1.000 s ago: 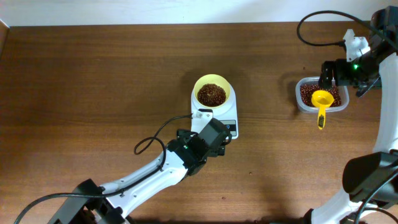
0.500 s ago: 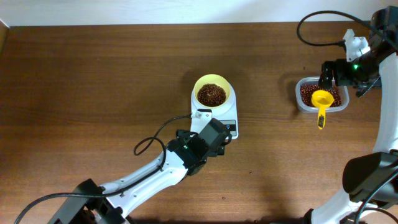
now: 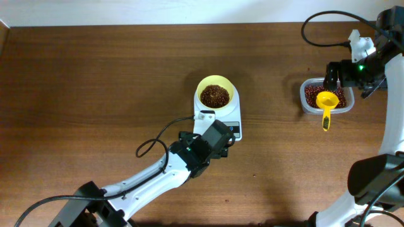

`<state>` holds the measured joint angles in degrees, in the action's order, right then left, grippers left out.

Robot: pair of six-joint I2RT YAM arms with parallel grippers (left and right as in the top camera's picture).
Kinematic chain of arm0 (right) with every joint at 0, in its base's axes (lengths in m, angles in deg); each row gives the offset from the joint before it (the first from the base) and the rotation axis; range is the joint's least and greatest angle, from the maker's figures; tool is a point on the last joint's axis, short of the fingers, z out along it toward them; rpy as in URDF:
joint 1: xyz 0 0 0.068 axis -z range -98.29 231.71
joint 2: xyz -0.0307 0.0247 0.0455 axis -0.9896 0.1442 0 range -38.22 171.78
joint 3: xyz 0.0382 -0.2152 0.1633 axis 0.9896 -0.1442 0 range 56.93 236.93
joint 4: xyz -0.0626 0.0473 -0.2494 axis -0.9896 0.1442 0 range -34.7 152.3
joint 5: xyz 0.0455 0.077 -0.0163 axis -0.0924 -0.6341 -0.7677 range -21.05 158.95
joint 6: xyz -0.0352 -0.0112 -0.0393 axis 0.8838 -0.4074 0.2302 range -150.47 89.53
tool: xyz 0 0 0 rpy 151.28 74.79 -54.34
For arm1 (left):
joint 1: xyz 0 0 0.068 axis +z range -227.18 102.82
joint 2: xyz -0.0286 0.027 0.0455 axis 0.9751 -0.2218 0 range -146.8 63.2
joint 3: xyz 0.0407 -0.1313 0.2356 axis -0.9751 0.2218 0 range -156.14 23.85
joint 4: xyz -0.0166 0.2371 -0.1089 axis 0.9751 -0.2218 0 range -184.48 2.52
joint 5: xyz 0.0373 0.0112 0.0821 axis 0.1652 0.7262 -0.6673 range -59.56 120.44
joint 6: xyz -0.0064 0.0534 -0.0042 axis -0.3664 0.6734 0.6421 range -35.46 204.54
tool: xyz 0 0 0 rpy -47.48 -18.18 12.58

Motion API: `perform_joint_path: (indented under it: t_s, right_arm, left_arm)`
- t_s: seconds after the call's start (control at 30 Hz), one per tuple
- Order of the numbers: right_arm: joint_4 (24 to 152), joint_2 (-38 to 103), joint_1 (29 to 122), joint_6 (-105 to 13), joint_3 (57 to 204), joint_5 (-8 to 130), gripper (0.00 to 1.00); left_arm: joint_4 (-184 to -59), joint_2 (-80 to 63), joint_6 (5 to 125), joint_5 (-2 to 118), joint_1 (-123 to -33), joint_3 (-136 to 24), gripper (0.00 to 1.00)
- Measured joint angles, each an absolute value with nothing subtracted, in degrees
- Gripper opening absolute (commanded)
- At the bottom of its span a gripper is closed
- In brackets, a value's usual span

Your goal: Scoop item into bowl and weigh 50g on scale

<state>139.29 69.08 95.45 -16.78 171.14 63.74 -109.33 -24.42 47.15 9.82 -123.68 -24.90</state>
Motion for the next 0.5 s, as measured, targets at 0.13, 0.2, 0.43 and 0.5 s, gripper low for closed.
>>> perform_joint_path:
  t_s: [0.13,0.2,0.43,0.5]
  right_arm:
    - [139.3,69.1,95.4,-16.8,171.1,63.7,0.99]
    - [139.3,69.1,95.4,-16.8,171.1,63.7,0.99]
    - [139.3,69.1,95.4,-16.8,171.1,63.7,0.99]
    - [139.3,69.1,95.4,-16.8,171.1,63.7,0.99]
  left_arm:
    - [-109.3,-24.4,47.1,10.0,-123.1,-24.9,0.99]
    - [-109.3,-24.4,47.4,11.0,-121.6,-24.9,0.99]
    - [-111.5,-22.5,56.6,16.0,-118.5,-24.9,0.99]
    - [-113.2,-18.7,59.4,16.5,-116.8,-24.9,0.99]
